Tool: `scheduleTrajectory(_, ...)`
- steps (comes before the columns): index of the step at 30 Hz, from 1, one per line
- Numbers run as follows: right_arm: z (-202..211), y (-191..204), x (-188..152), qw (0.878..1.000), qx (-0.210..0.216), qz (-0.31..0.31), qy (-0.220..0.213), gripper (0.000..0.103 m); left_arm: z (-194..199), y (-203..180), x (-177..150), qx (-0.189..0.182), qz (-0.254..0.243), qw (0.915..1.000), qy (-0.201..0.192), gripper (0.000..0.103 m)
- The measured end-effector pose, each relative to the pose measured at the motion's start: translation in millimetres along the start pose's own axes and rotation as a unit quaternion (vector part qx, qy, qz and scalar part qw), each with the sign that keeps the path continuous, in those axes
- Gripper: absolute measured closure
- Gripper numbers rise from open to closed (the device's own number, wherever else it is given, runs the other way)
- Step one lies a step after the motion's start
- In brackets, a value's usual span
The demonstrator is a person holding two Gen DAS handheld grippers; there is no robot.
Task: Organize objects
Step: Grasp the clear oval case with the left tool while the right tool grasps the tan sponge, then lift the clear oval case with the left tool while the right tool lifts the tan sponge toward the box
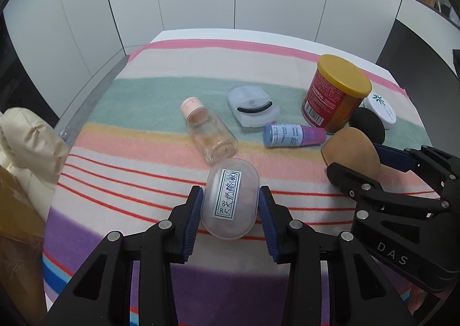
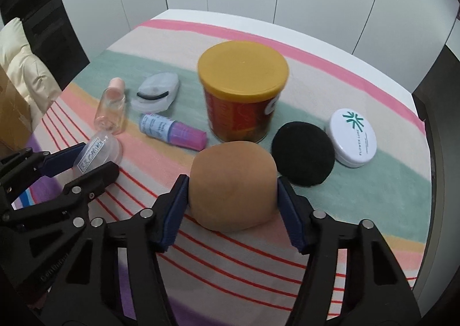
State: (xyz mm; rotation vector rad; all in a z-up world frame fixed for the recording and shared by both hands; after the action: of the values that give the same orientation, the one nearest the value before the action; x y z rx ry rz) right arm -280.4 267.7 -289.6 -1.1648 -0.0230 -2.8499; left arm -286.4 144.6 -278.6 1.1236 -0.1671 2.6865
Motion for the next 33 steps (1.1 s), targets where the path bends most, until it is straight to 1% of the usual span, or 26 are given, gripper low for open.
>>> scheduleTrajectory(3, 1, 2, 2, 1.000, -0.002, 0.004, -0.001, 0.047, 3, 3, -3, 0.000, 0.013, 0.9999, 0.005, 0.063)
scheduleTrajectory(8, 15, 6, 9, 1.000, -0.003, 0.010, 0.000, 0.047, 14, 2, -5, 0.002, 0.017, 0.9998, 0.011, 0.063)
scheduleTrajectory(14, 45, 8, 14, 1.000, -0.007, -0.003, -0.001, 0.047, 48, 2, 6, 0.002, 0.007, 1.0000, 0.001, 0.063)
scheduleTrajectory(16, 65, 0, 13, 1.000, -0.009, -0.007, -0.001, 0.047, 61, 0, 10, 0.000, 0.005, 1.0000, 0.002, 0.063)
scheduleTrajectory(19, 85, 0, 15, 1.000, -0.009, -0.020, -0.002, 0.047, 80, -2, 17, -0.005, 0.007, 1.0000, 0.004, 0.063)
scheduleTrajectory(23, 116, -4, 15, 0.999, -0.015, -0.037, -0.001, 0.047, 108, -5, 24, -0.010, 0.007, 0.9999, -0.004, 0.063)
scheduleTrajectory(26, 146, -8, 18, 0.999, -0.017, -0.048, -0.006, 0.047, 129, -8, 25, -0.023, 0.015, 0.9996, 0.000, 0.063)
scheduleTrajectory(33, 208, -6, 23, 0.998, -0.019, -0.048, -0.020, 0.047, 195, -15, 42, -0.035, 0.019, 0.9989, -0.026, 0.063)
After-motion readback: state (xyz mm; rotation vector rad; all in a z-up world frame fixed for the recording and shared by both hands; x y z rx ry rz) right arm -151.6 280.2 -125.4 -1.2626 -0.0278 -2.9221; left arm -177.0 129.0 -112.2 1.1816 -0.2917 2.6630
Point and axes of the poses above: each gripper's, at about its wrist camera, not at the fingertips, and z roughly against the way its jaws point, y to its left, x to its top, the point moved 7 cm from there along -z, roughly the way its jaws point, and after that the axes turned 15 degrees about -y, right-handed, at the moved point
